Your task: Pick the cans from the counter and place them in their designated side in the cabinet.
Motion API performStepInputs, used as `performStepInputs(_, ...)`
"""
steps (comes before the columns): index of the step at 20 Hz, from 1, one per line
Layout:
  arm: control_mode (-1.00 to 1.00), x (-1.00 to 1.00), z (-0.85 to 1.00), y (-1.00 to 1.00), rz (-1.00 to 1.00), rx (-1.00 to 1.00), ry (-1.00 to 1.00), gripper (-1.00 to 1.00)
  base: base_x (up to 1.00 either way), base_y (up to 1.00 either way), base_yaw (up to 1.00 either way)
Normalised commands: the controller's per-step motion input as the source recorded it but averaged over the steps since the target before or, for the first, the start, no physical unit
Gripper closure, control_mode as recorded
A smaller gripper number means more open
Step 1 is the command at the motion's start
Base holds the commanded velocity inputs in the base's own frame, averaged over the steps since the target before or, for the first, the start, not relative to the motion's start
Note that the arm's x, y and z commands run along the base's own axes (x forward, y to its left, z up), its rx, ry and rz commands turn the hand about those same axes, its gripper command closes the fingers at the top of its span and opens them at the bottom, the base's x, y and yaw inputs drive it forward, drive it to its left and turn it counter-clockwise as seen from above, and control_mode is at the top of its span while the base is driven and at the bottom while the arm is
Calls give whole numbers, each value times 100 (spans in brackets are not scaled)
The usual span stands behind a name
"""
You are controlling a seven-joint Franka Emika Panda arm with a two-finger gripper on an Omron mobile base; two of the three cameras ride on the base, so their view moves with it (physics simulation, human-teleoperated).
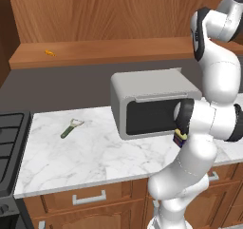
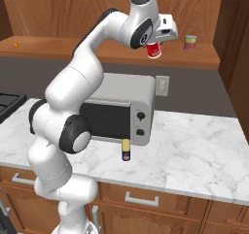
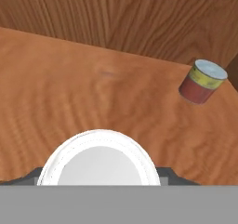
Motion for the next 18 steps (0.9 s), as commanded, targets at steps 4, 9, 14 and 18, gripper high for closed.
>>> performStepInputs(4, -100, 18, -1, -11, 0, 1, 1, 100, 0, 0, 0)
performStepInputs(9, -100, 18, -2, -9, 0, 1, 1, 100, 0, 0, 0)
performStepInputs(14, -100, 21, -2, -9, 0, 1, 2, 100, 0, 0, 0)
performStepInputs(18, -100, 20, -3, -6, 0, 1, 3, 100, 0, 0, 0)
